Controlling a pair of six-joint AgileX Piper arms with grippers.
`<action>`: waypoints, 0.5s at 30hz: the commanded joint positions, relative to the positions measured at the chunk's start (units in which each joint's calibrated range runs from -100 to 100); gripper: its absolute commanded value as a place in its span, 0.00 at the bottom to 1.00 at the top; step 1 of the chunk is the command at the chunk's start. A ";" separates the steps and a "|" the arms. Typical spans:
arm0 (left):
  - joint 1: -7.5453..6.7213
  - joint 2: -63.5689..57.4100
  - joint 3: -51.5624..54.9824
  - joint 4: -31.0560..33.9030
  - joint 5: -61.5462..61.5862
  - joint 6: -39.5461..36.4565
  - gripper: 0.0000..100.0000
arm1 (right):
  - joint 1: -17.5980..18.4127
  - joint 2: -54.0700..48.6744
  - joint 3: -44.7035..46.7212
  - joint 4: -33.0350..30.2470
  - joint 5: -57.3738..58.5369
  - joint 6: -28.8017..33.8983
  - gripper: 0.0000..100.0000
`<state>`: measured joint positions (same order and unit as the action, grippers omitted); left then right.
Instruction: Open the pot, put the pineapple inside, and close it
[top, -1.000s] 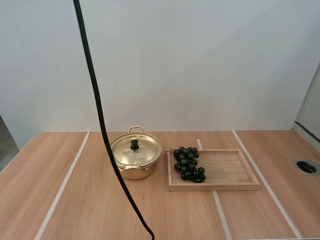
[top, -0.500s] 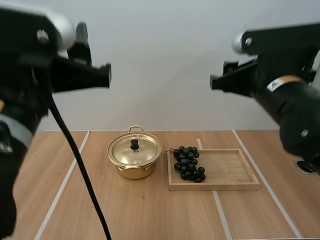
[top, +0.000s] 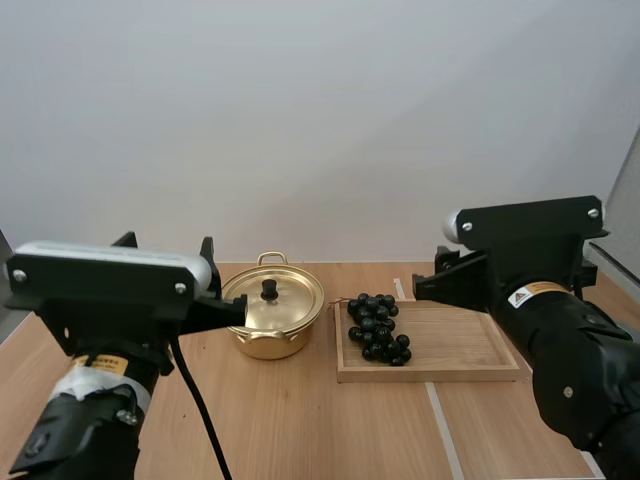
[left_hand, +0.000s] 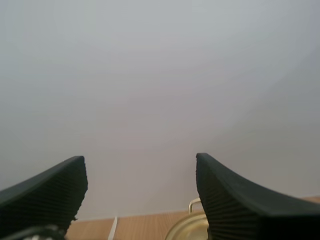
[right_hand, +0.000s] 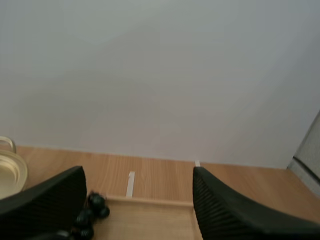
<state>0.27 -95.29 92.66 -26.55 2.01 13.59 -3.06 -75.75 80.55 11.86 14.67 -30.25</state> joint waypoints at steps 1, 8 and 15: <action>-0.79 -0.36 5.00 -2.56 -7.05 -0.51 1.00 | -0.28 -0.50 1.36 -3.88 5.45 -0.28 1.00; -1.62 -3.60 7.34 -7.26 -2.01 -0.64 1.00 | -1.32 -0.50 4.78 -7.50 5.06 0.03 1.00; -1.52 -3.93 7.34 -5.38 10.36 -0.66 1.00 | -1.83 -0.50 13.73 -4.44 -7.64 0.05 1.00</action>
<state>-1.12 -98.86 99.80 -33.05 7.91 13.02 -4.62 -75.75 91.49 6.76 13.84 -30.25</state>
